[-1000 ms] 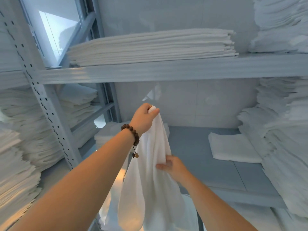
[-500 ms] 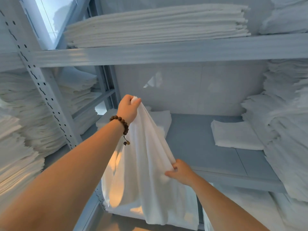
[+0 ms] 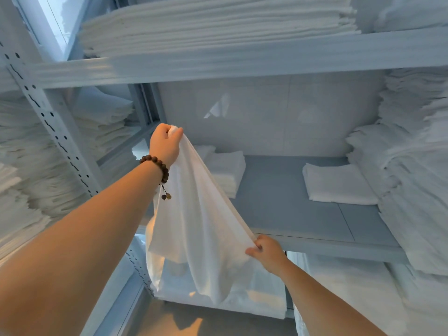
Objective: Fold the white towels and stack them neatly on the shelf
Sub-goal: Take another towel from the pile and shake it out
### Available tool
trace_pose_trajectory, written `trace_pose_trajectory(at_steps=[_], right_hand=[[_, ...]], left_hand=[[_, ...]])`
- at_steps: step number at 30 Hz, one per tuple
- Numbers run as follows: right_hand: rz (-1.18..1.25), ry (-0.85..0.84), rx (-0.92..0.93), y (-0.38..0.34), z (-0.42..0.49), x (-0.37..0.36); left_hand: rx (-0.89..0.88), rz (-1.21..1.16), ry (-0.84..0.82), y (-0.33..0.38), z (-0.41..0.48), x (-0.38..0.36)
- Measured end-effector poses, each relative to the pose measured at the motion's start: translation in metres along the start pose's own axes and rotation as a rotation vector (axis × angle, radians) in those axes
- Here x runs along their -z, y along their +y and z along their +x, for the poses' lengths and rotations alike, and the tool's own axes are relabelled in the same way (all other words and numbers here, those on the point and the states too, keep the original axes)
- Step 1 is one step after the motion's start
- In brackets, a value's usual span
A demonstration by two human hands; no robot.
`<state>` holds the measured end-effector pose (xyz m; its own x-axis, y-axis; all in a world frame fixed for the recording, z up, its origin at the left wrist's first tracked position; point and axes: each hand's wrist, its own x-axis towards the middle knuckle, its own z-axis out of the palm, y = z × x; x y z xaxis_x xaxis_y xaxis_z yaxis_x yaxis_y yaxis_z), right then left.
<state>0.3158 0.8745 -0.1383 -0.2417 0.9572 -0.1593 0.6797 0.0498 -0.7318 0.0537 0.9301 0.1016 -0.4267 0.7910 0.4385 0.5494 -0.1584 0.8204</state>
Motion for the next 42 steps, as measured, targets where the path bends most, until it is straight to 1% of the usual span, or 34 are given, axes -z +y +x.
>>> trace_pose_trajectory(at_steps=[4,8,11,17,21,22,24,26,29,32,34,37,39,42], right_hand=[[0.007,0.032,-0.039,0.012,0.003,0.003],[-0.051,0.011,-0.13,0.035,0.0,0.001],[-0.014,0.029,-0.187,0.047,-0.002,-0.002],[0.081,0.089,-0.215,0.061,0.001,0.006],[0.119,0.129,-0.169,0.073,0.006,0.023],[0.185,0.144,-0.163,0.075,0.006,0.03],[0.426,0.195,-0.158,0.081,0.006,0.043],[0.641,0.28,-0.156,0.086,0.005,0.057],[0.839,0.411,-0.199,0.087,0.009,0.077],[0.9,0.482,-0.236,0.084,0.013,0.098],[0.917,0.487,-0.241,0.08,0.013,0.113],[1.048,0.478,-0.238,0.077,0.011,0.135],[1.081,0.498,-0.261,0.076,0.009,0.148],[1.08,0.575,-0.264,0.074,0.004,0.163]], left_hand=[[-0.008,0.042,-0.022,-0.009,0.004,-0.002],[0.0,0.062,-0.016,-0.015,0.01,-0.002],[-0.023,0.075,-0.02,-0.016,0.015,0.0],[-0.026,0.13,0.016,-0.023,0.028,0.007],[0.018,0.143,0.035,-0.039,0.031,0.012],[0.027,0.149,0.037,-0.044,0.03,0.014],[0.07,0.176,0.027,-0.054,0.027,0.018],[0.147,0.189,0.008,-0.066,0.022,0.019],[0.243,0.171,-0.01,-0.081,0.011,0.013],[0.227,0.188,-0.003,-0.092,-0.002,0.004],[0.214,0.216,-0.004,-0.1,-0.009,0.0],[0.193,0.271,-0.036,-0.108,-0.019,-0.007],[0.219,0.265,-0.046,-0.114,-0.027,-0.013],[0.322,0.213,-0.029,-0.124,-0.037,-0.027]])
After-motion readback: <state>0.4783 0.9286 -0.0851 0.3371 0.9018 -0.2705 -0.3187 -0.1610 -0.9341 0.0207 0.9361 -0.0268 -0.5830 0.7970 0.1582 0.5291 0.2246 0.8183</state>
